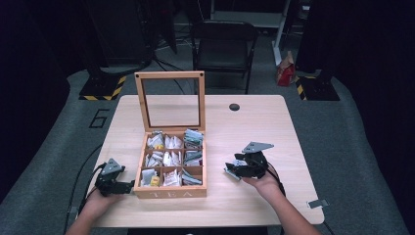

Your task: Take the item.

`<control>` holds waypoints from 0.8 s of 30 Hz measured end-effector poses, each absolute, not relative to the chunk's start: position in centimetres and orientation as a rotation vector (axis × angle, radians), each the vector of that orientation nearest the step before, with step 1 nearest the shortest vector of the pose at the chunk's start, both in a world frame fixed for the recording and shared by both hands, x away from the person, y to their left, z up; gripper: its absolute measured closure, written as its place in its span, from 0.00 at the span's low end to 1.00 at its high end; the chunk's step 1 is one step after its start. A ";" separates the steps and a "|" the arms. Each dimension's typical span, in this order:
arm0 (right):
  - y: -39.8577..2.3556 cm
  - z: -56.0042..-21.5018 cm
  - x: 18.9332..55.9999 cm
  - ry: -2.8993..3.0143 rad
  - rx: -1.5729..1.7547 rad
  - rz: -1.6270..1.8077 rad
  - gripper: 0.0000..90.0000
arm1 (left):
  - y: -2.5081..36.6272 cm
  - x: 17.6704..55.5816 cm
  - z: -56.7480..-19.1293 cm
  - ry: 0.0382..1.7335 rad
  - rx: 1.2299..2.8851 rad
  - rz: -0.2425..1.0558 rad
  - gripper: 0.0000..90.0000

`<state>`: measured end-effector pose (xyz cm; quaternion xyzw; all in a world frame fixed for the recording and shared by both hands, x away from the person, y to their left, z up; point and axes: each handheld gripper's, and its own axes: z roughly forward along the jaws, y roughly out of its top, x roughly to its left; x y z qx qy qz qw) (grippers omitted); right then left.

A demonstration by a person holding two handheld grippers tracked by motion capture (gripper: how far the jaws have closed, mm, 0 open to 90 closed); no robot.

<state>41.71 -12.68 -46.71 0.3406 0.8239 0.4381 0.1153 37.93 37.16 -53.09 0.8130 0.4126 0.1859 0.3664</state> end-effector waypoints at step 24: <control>-14.5 -46.1 41.8 2.321 1.056 1.302 0.47 | 37.2 37.9 -53.1 1.059 2.091 0.478 0.17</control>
